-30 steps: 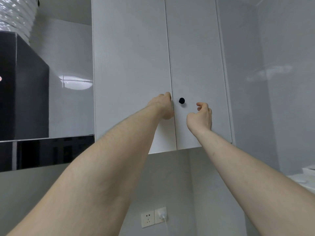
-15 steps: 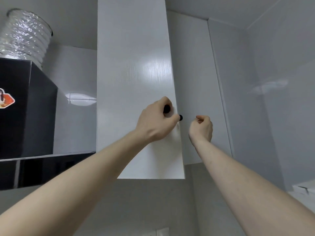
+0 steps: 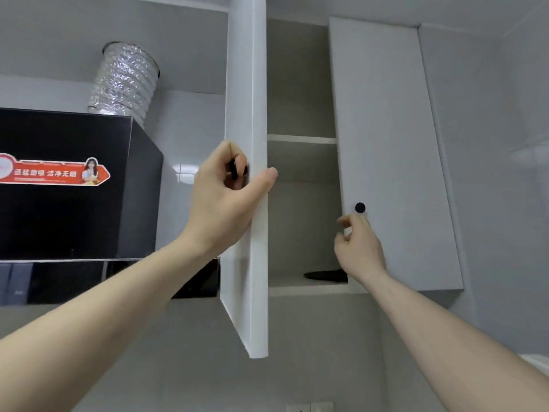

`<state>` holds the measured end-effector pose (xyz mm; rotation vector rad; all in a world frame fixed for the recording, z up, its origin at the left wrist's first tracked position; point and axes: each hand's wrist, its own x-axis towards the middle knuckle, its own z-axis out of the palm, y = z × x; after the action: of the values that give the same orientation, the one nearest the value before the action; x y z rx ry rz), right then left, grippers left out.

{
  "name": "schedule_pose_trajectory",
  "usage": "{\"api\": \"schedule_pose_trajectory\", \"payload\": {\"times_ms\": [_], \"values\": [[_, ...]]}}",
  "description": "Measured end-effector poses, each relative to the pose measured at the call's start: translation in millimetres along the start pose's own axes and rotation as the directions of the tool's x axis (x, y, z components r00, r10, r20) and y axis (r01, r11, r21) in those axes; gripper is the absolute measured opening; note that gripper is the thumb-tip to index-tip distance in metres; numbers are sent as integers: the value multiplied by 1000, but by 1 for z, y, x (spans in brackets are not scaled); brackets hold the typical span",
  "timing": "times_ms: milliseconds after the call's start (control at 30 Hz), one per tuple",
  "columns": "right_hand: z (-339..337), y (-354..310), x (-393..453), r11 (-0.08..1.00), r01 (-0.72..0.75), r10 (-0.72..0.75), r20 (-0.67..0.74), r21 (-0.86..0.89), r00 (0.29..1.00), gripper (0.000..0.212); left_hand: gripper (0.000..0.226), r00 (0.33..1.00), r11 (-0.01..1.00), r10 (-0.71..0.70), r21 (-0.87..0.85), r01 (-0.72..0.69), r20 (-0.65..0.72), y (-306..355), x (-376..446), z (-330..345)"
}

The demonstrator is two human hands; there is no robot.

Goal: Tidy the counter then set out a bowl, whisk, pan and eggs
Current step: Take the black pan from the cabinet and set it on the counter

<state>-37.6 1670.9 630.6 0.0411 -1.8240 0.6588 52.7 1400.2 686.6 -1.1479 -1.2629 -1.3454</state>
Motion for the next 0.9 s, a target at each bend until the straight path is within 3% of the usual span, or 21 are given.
{"api": "schedule_pose_trajectory", "payload": {"times_ms": [167, 300, 567, 900], "values": [[25, 5, -5, 993, -31, 58, 230, -117, 971, 44, 43, 999, 999, -37, -25, 38, 21, 4, 0, -27], [44, 3, -7, 935, -79, 251, 488, -346, 836, 54, 40, 998, 999, -32, 17, 31, 53, 5, -1, -36], [74, -2, -6, 844, -116, 443, 558, -524, 702, 50, 41, 1000, 999, -9, -50, 10, 26, 3, -1, -54], [90, 1, -7, 841, -22, 343, 501, -541, 795, 38, 44, 999, 999, -19, -45, 21, 51, 4, -4, -75]]}}
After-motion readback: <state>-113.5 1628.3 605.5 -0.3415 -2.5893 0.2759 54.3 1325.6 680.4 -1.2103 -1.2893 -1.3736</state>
